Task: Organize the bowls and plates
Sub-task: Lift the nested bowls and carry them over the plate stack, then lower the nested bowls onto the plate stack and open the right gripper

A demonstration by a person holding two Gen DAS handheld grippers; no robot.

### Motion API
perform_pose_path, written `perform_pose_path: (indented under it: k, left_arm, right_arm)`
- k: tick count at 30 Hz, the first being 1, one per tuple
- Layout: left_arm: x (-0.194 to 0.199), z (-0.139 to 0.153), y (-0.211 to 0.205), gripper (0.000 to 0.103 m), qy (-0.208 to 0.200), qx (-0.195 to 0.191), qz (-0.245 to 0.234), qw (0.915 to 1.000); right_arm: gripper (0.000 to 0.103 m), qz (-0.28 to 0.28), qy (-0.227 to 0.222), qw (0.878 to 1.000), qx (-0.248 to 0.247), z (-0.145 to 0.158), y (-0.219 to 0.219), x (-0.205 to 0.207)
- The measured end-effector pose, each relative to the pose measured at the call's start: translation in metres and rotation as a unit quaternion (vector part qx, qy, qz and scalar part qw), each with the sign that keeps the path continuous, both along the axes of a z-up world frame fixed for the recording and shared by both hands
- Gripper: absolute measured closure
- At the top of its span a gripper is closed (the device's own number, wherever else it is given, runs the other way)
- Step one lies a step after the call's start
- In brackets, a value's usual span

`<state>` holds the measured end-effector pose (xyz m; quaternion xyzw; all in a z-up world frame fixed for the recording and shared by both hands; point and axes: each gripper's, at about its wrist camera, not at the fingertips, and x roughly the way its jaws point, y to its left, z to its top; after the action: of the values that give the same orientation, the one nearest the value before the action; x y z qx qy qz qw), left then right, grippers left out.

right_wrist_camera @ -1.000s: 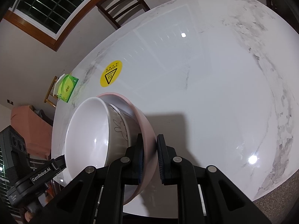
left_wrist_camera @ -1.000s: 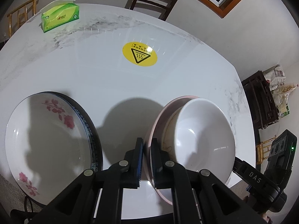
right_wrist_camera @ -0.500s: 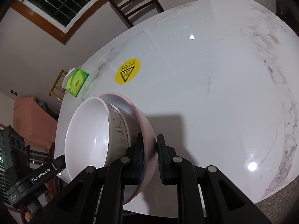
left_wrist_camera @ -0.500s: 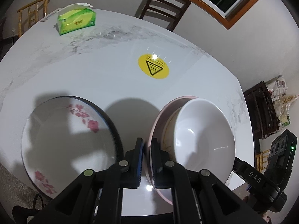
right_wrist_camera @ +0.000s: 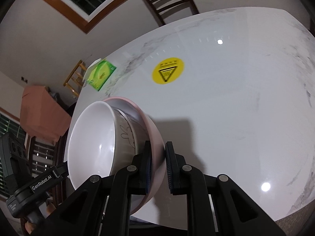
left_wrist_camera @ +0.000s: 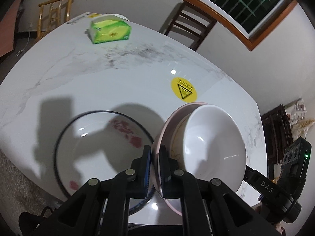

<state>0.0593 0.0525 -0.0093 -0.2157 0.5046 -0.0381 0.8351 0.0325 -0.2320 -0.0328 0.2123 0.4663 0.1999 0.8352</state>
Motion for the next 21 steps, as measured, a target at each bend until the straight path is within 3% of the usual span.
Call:
perform_pose_path:
  k: [10, 21]
  left_arm:
    - [-0.016, -0.001, 0.056, 0.097, 0.003, -0.001, 0.059, 0.9983]
    - [-0.027, -0.009, 0.087, 0.097, 0.016, -0.001, 0.087, 0.9961]
  right_arm:
    - [0.088, 0.052, -0.001, 0.999, -0.008, 0.004, 0.054, 0.003]
    - [0.088, 0.090, 0.017, 0.996, -0.018, -0.008, 0.095, 0.007]
